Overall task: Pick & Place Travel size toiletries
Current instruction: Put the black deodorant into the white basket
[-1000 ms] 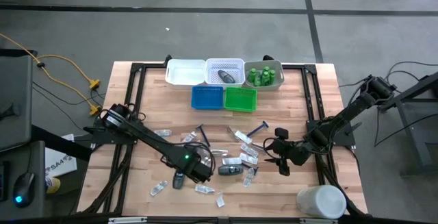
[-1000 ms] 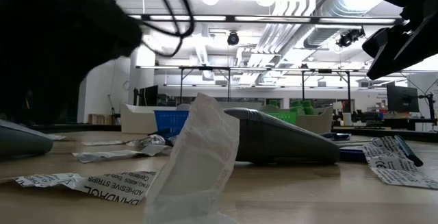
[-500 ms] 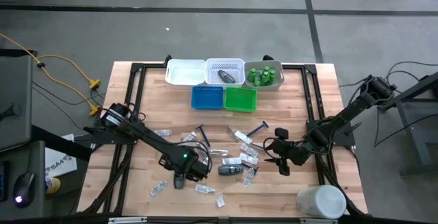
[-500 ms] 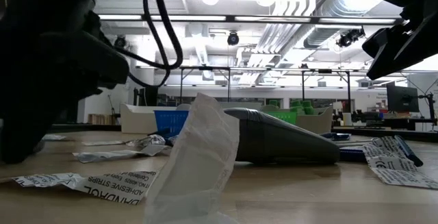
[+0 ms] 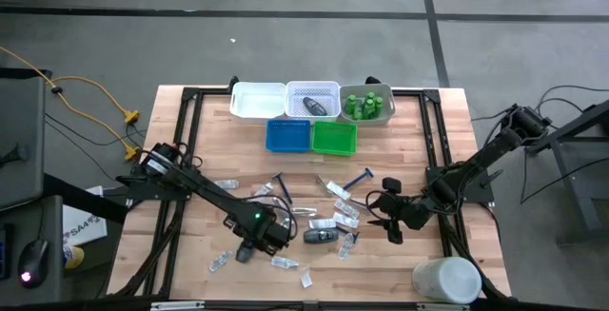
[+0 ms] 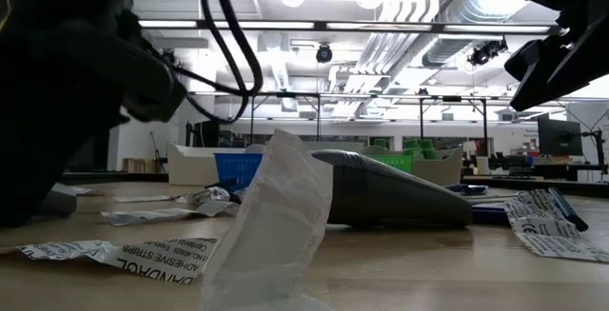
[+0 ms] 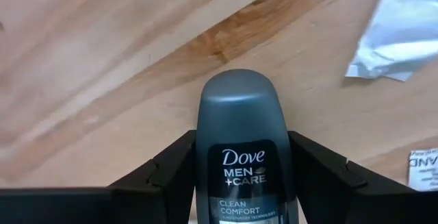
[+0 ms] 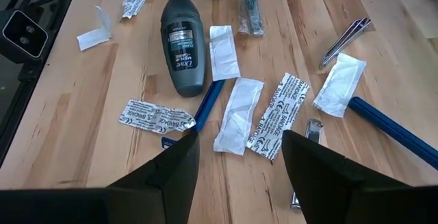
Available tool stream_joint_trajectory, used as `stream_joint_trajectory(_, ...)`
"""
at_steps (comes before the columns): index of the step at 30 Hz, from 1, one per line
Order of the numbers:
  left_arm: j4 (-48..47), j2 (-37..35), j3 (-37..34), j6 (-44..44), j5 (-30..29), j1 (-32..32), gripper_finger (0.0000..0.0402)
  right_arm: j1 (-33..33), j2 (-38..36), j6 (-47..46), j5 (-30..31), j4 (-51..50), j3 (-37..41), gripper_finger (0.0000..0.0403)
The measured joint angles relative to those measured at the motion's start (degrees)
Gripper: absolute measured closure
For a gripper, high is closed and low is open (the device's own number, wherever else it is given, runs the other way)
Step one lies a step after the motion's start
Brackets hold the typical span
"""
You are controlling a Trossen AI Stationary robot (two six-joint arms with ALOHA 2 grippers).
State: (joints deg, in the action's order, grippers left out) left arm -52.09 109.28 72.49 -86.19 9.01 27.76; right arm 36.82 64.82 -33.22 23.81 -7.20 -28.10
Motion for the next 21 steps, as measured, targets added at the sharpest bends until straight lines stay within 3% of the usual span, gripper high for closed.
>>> stream_joint_trajectory(4,-3.16,-2.8,3.18,5.59,-12.21,-0.61,0.021,0.0,0.0,-0.19,0.04,0.02,0.0,0.0202)
stream_joint_trajectory(9,-4.63,-7.64,5.44,16.34,-36.02,-4.04,0.021,-0.07,0.0,-0.39,1.26,0.1,0.0,0.0202)
stream_joint_trajectory(13,-1.78,-10.79,5.61,28.66,-50.7,-9.97,0.021,-0.07,0.0,-1.02,3.71,0.13,0.0,0.0202)
stream_joint_trajectory(17,8.24,-10.83,5.59,46.71,-54.2,-18.99,0.021,-0.18,0.0,-1.02,4.76,-0.25,0.0,0.0202)
stream_joint_trajectory(21,24.11,-10.47,5.6,65.97,-48.15,-29.2,0.021,-0.53,0.0,-1.67,4.77,-0.28,0.0,0.0202)
